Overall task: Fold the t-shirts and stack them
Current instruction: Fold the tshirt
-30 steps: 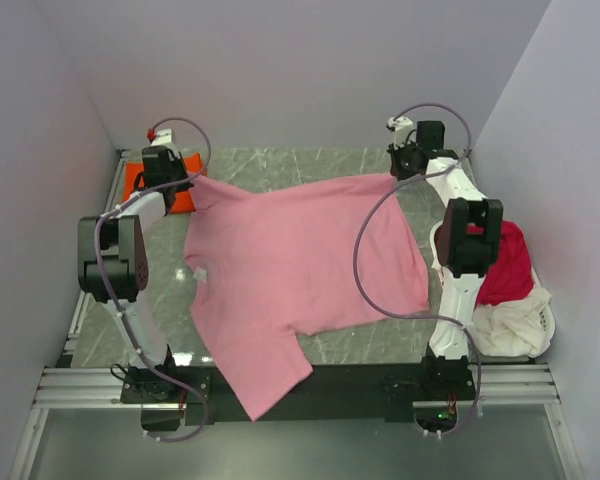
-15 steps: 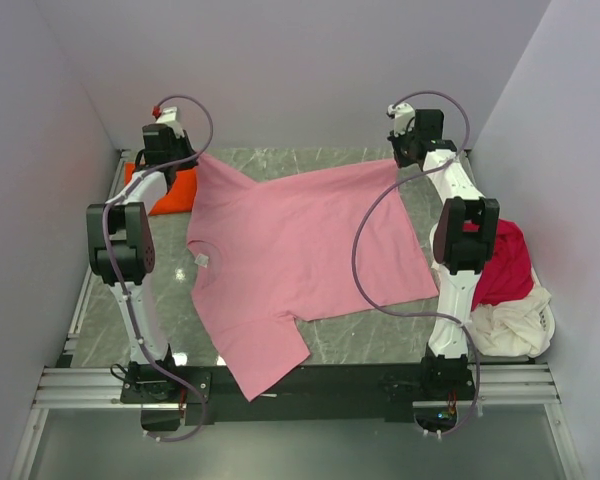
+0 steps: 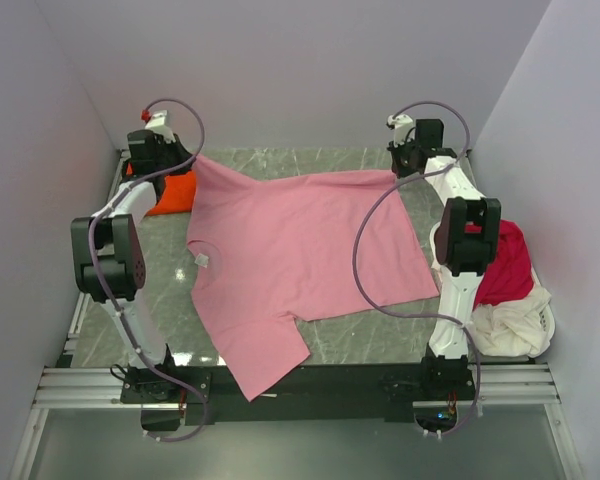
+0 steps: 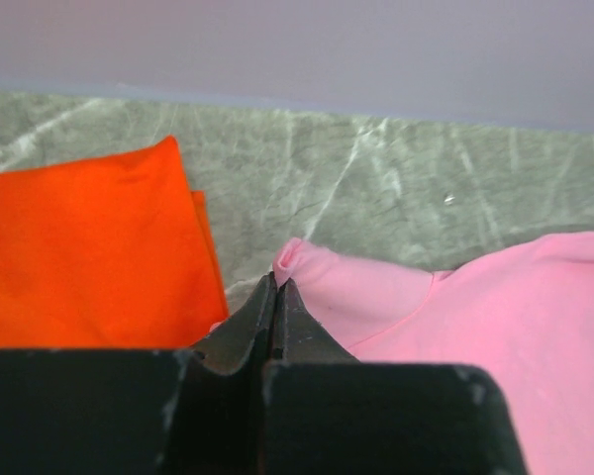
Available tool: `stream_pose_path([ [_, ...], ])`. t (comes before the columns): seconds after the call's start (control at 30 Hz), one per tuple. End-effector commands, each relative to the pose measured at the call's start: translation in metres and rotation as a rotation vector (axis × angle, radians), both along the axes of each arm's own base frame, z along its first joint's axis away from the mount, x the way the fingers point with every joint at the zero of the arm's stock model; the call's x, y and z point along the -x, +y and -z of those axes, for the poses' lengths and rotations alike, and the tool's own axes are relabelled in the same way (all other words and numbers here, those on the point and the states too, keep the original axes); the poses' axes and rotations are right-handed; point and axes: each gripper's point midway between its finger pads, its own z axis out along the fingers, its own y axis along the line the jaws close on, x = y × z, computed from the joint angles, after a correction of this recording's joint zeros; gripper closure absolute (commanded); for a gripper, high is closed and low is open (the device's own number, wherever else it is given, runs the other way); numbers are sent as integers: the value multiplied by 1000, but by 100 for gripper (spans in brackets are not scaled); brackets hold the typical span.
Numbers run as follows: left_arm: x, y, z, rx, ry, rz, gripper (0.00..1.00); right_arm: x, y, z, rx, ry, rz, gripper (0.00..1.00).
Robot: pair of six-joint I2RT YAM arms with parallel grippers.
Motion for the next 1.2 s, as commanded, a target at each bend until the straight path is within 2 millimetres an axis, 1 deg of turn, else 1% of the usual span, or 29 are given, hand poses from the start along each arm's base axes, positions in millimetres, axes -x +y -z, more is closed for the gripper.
stream_pose_path([
  [0.0,11,-10,-73,35,-184,49,100,-3,-1,-54,-36,-116,-7,100],
  [0.03,16,-11,-67,42,-171,54,100,-3,0,-53,-40,-114,-9,100],
  [0.07,19,-13,-68,46,-171,62,100,-1,0,-53,-43,-110,-11,100],
  [0.1,24,-15,-74,49,-182,71,100,-1,0,-52,-44,-108,-12,100],
  [0.13,30,-16,-70,57,-170,75,100,0,-1,-51,-46,-106,-11,100],
  [0.17,33,-18,-70,58,-170,81,100,1,0,-53,-49,-110,-11,100],
  [0.2,38,-20,-76,62,-181,88,100,1,-2,-54,-54,-113,-10,100],
  [0.27,47,-21,-70,65,-163,92,100,3,-3,-57,-64,-119,-9,100],
  [0.3,52,-23,-74,70,-168,100,99,3,-4,-59,-73,-121,-11,100],
  [0.33,56,-24,-70,71,-156,103,100,4,-5,-59,-79,-121,-9,100],
  [0.4,63,-26,-73,76,-152,110,100,8,-5,-59,-92,-115,-17,100],
  [0.43,68,-27,-69,84,-139,112,100,9,-7,-63,-94,-122,-15,100],
  [0.47,71,-28,-68,84,-137,115,100,12,-7,-60,-98,-113,-19,100],
  [0.5,76,-28,-73,84,-142,115,100,14,-7,-60,-101,-112,-24,100],
  [0.53,80,-27,-69,85,-131,109,100,16,-9,-63,-100,-118,-24,100],
  [0.57,84,-28,-70,84,-133,107,100,18,-10,-59,-103,-113,-22,100],
  [0.6,89,-28,-79,81,-153,103,100,20,-11,-60,-103,-114,-23,100],
  [0.63,95,-28,-76,87,-148,99,100,23,-11,-59,-106,-111,-25,100],
  [0.67,99,-27,-77,87,-151,95,100,24,-13,-59,-106,-113,-24,100],
  [0.7,104,-28,-85,86,-168,93,100,25,-13,-57,-109,-107,-25,100],
  [0.73,110,-28,-81,95,-152,87,100,27,-14,-56,-109,-105,-25,100],
  [0.83,125,-31,-87,108,-163,85,100,31,-15,-54,-113,-97,-27,100],
  [0.87,130,-31,-93,109,-178,84,100,32,-16,-53,-115,-96,-28,100],
  [0.9,134,-31,-89,111,-168,78,100,32,-16,-53,-116,-96,-28,100],
  [0.97,141,-31,-90,119,-162,70,100,31,-16,-53,-115,-96,-27,100],
  [1.0,145,-30,-86,124,-152,65,100,31,-17,-52,-116,-93,-22,100],
  [1.07,151,-31,-85,125,-145,63,100,26,-18,-54,-115,-102,-18,100],
  [1.1,153,-31,-81,124,-137,59,100,24,-19,-55,-115,-104,-13,100],
  [1.17,157,-30,-83,121,-140,54,100,18,-20,-58,-124,-106,-4,100],
])
